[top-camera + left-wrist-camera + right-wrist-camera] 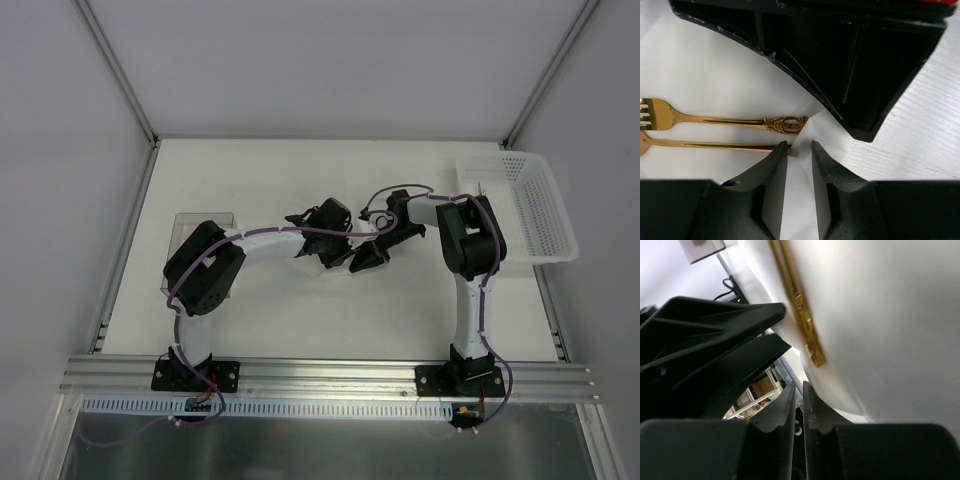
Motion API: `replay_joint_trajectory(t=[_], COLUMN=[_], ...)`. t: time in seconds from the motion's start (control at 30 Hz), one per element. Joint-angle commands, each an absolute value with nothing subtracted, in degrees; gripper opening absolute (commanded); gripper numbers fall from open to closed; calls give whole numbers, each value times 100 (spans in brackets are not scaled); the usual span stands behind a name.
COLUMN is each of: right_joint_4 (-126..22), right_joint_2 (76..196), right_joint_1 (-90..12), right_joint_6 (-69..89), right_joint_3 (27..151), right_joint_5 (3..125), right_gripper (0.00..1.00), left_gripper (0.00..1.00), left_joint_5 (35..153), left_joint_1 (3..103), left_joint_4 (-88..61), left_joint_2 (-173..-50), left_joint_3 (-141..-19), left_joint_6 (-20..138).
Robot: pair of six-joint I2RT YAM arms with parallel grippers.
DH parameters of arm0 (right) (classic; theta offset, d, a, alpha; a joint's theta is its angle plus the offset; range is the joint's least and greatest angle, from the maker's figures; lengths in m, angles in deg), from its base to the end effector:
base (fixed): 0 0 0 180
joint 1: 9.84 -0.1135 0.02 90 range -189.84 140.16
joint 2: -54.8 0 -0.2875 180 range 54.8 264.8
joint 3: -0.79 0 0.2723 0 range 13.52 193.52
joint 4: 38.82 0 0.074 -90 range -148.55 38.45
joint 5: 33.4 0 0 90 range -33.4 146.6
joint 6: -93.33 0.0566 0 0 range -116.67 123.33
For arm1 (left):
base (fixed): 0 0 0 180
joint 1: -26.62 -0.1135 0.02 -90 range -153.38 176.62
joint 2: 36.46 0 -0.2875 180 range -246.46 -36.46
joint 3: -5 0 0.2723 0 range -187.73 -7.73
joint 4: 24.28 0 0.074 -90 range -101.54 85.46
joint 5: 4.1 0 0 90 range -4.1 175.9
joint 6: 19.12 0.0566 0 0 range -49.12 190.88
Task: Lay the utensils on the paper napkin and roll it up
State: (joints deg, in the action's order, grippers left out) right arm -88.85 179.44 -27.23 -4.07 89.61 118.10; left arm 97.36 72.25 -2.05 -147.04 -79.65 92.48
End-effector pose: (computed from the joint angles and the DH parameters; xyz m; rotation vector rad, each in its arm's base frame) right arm 0.3779 0.1705 0.0899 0.6306 -2.6005 -1.5940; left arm 0.3083 -0.3312 0.1671 1.4247 1.9746 -0.4324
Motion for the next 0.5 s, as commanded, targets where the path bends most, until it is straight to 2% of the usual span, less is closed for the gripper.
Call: replay_joint_trajectory(t=[0.0, 0.13, 0.27, 0.47], right_joint_4=[-8777, -8654, -8601, -8565], right_joint_2=[18039, 18136, 18215, 18259], right_joint_1=[-2733, -2733, -2733, -2715], right_joint_6=[-151, 139, 280, 315], right_joint_3=[9156, 9139, 9139, 9104], right_joint_5=[11488, 11399, 11364, 11224], right_gripper=[13, 12, 11, 10], left_gripper=[28, 39, 46, 51], left_joint_5=[9609, 9548, 9460, 9311], left_joint_1=[7154, 7127, 7101, 6864], left_joint_4=[-214, -214, -214, -197], left_joint_2=[-14773, -14676, -14352, -13491], left_joint_3=[-8191, -8182, -8095, -7902], left_joint_6=[9153, 9101, 8969, 8214])
